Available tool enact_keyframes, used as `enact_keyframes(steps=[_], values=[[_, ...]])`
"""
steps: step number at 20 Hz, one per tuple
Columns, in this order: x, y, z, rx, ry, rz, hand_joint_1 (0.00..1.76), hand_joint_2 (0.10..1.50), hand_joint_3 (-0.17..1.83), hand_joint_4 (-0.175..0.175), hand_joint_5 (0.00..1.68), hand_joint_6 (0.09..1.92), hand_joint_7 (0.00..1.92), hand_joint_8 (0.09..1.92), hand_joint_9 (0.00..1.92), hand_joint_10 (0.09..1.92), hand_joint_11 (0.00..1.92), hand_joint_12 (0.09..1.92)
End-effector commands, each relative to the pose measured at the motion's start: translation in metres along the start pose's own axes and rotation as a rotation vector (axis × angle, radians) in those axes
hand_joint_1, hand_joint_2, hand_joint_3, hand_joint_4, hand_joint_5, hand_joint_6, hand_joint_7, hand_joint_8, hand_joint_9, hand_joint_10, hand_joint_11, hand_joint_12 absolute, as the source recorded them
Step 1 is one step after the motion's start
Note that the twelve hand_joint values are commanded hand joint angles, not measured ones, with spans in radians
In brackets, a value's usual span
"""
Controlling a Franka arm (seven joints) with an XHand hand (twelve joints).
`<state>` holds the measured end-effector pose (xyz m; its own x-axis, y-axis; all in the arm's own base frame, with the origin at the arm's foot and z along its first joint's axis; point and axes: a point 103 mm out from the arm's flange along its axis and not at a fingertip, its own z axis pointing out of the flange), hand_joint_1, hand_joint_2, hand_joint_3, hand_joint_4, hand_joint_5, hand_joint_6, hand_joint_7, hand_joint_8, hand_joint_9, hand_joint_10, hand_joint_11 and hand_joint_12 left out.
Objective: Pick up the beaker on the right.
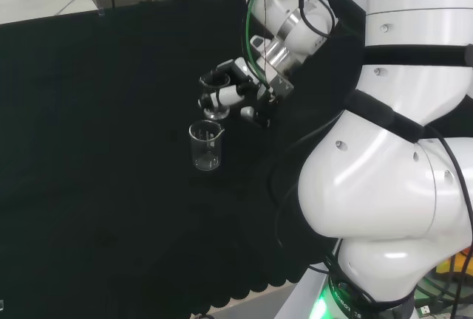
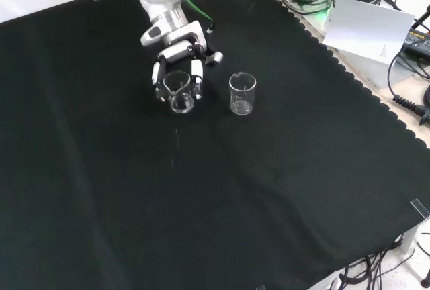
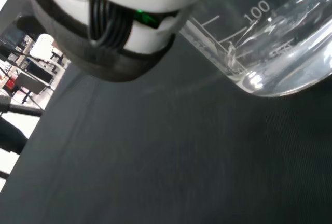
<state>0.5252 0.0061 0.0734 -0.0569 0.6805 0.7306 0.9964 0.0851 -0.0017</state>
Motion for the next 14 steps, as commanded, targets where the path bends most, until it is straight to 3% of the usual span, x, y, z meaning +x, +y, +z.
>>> enact_keyframes(steps=[1,5,9,14], values=[[0.025,0.006,-0.056,-0.057,-0.182,-0.085,1.50,0.93,0.08,-0.175,1.18,0.65,1.25,0.71,1.52,0.09,0.98,1.03],[0.033,0.001,-0.084,-0.021,-0.244,-0.098,1.52,0.93,0.08,-0.175,1.17,0.68,1.25,0.70,1.54,0.09,0.94,1.06],[0.038,-0.020,-0.107,0.025,-0.294,-0.086,1.43,0.88,0.13,-0.175,1.34,0.36,1.31,0.53,1.54,0.09,1.27,0.71],[0.044,-0.060,-0.116,0.105,-0.364,-0.057,1.43,0.80,0.27,-0.175,1.39,0.28,1.35,0.44,1.57,0.09,1.34,0.62]])
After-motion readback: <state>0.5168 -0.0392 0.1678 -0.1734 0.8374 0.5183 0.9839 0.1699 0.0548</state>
